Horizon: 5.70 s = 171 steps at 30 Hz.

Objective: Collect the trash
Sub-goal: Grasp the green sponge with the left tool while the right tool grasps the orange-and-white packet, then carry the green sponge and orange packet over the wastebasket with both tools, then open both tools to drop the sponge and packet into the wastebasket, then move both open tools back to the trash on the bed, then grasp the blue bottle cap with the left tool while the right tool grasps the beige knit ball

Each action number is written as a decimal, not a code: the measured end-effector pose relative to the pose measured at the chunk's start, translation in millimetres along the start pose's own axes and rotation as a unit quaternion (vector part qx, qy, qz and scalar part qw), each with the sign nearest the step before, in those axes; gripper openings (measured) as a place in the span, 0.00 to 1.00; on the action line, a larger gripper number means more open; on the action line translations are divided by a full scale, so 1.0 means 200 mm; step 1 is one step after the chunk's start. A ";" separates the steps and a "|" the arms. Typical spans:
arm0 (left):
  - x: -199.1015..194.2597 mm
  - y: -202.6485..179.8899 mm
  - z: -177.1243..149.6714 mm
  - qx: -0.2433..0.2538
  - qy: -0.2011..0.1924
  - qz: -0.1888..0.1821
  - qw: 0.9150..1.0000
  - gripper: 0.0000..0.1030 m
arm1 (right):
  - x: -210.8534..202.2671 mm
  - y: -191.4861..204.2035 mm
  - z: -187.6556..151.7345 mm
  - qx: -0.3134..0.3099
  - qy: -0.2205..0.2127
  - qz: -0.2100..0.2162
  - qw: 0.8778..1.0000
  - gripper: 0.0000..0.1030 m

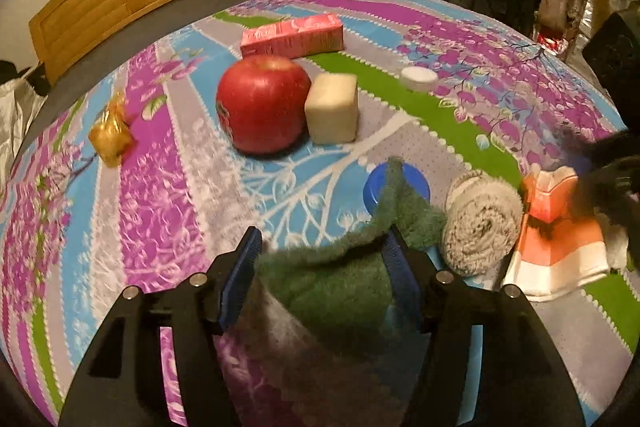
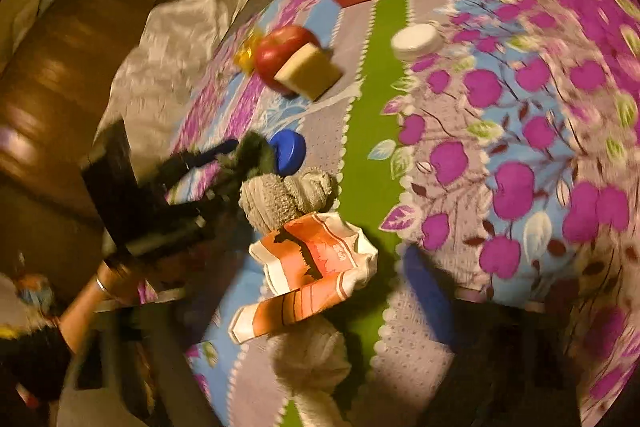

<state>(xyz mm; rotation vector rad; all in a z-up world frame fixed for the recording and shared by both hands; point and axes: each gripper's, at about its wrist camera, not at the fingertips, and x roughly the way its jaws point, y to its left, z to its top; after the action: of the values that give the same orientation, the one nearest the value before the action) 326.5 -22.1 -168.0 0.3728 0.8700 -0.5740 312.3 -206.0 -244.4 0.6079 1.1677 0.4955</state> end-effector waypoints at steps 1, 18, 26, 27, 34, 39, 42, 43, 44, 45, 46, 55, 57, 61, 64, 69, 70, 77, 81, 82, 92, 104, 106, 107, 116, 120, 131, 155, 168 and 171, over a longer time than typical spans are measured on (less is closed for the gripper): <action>0.00 0.00 -0.01 -0.010 -0.001 -0.006 1.000 0.52 | 0.02 -0.02 -0.02 0.008 0.007 -0.001 1.000 0.22; -0.36 0.03 0.05 -0.075 -0.064 0.021 0.995 0.04 | -0.51 0.27 0.02 -0.013 -0.141 0.042 0.989 0.17; -0.66 -0.16 0.08 -0.083 -0.094 0.006 0.992 0.03 | -0.77 0.39 -0.17 -0.025 -0.183 -0.006 0.983 0.17; -0.70 -0.21 0.09 -0.083 -0.095 -0.001 0.992 0.03 | -0.83 0.39 -0.21 -0.022 -0.193 -0.012 0.981 0.17; -0.87 -0.56 0.21 -0.045 -0.110 -0.031 0.992 0.03 | -1.31 0.41 -0.43 -0.025 -0.274 -0.062 0.959 0.17; -0.91 -0.89 0.37 -0.006 -0.118 -0.058 0.991 0.03 | -1.67 0.36 -0.62 -0.024 -0.322 -0.119 0.939 0.17; -0.93 -1.11 0.46 0.023 -0.120 -0.074 0.990 0.03 | -1.89 0.29 -0.76 -0.011 -0.350 -0.153 0.924 0.17; -0.94 -1.18 0.48 0.034 -0.122 -0.078 0.989 0.03 | -1.98 0.27 -0.82 -0.006 -0.361 -0.171 0.917 0.17; -0.94 -1.26 0.50 0.045 -0.124 -0.084 0.988 0.03 | -2.05 0.25 -0.87 -0.001 -0.368 -0.181 0.912 0.17; -0.95 -1.33 0.52 0.056 -0.126 -0.091 0.986 0.03 | -2.14 0.22 -0.94 0.008 -0.378 -0.197 0.905 0.17; -0.95 -1.41 0.54 0.067 -0.128 -0.097 0.985 0.03 | -2.20 0.20 -0.99 0.014 -0.385 -0.209 0.899 0.17; -0.96 -2.08 0.68 0.172 -0.139 -0.140 0.965 0.03 | -2.73 -0.04 -1.46 0.080 -0.431 -0.345 0.830 0.17; -0.96 -2.22 0.70 0.191 -0.140 -0.151 0.960 0.03 | -2.82 -0.10 -1.55 0.098 -0.437 -0.364 0.817 0.17; -0.95 -2.43 0.73 0.222 -0.142 -0.163 0.951 0.03 | -2.95 -0.22 -1.70 0.125 -0.440 -0.394 0.797 0.17; -0.93 -2.57 0.75 0.239 -0.138 -0.170 0.946 0.03 | -3.01 -0.31 -1.79 0.141 -0.440 -0.412 0.785 0.17; -0.90 -2.77 0.74 0.267 -0.132 -0.176 0.938 0.03 | -3.04 -0.40 -1.81 0.155 -0.436 -0.435 0.772 0.17; -0.89 -2.79 0.74 0.272 -0.131 -0.175 0.937 0.03 | -3.06 -0.42 -1.82 0.159 -0.436 -0.438 0.770 0.17; -0.84 -2.98 0.72 0.295 -0.118 -0.178 0.931 0.03 | -3.10 -0.51 -1.86 0.172 -0.431 -0.451 0.762 0.17; -0.81 -3.06 0.69 0.309 -0.112 -0.178 0.928 0.03 | -3.10 -0.55 -1.88 0.179 -0.425 -0.460 0.759 0.17; -0.79 -3.08 0.69 0.312 -0.109 -0.177 0.927 0.03 | -3.10 -0.57 -1.89 0.181 -0.424 -0.463 0.757 0.17; -0.70 -3.21 0.67 0.324 -0.068 -0.212 0.920 0.08 | -3.03 -0.70 -1.89 0.190 -0.396 -0.463 0.770 0.20; -0.58 -3.18 0.65 0.295 -0.057 -0.172 0.938 0.51 | -2.97 -0.80 -1.92 0.202 -0.388 -0.479 0.761 0.48; -0.58 -3.17 0.65 0.293 -0.061 -0.169 0.939 0.51 | -2.96 -0.79 -1.91 0.197 -0.384 -0.485 0.761 0.48; -0.59 -3.16 0.65 0.292 -0.063 -0.168 0.939 0.51 | -2.96 -0.79 -1.90 0.197 -0.383 -0.486 0.761 0.48; -0.60 -3.00 0.67 0.258 -0.080 -0.143 0.952 0.51 | -2.90 -0.69 -1.83 0.174 -0.398 -0.481 0.761 0.48; -0.59 -2.86 0.70 0.220 -0.083 -0.116 0.965 0.51 | -2.85 -0.62 -1.79 0.158 -0.409 -0.482 0.758 0.48; -0.63 -2.27 0.66 0.092 -0.106 -0.024 0.990 0.56 | -2.60 -0.43 -1.57 0.131 -0.434 -0.438 0.776 0.50; -0.66 -0.76 0.16 -0.143 -0.051 0.112 0.982 0.60 | -1.28 0.11 -0.84 -0.030 -0.271 -0.341 0.900 0.66; -0.60 0.04 -0.10 -0.290 -0.012 0.095 0.952 0.57 | -0.94 0.10 -0.74 -0.044 -0.206 -0.300 0.930 0.71; -0.53 0.06 -0.07 -0.294 0.001 0.059 0.954 0.53 | -0.90 0.06 -0.72 -0.034 -0.198 -0.296 0.934 0.71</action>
<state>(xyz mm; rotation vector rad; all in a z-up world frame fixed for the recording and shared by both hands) 271.1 27.6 -90.9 -0.1186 0.9680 -0.1832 118.8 -288.4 -150.5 0.2509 0.8807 -0.1038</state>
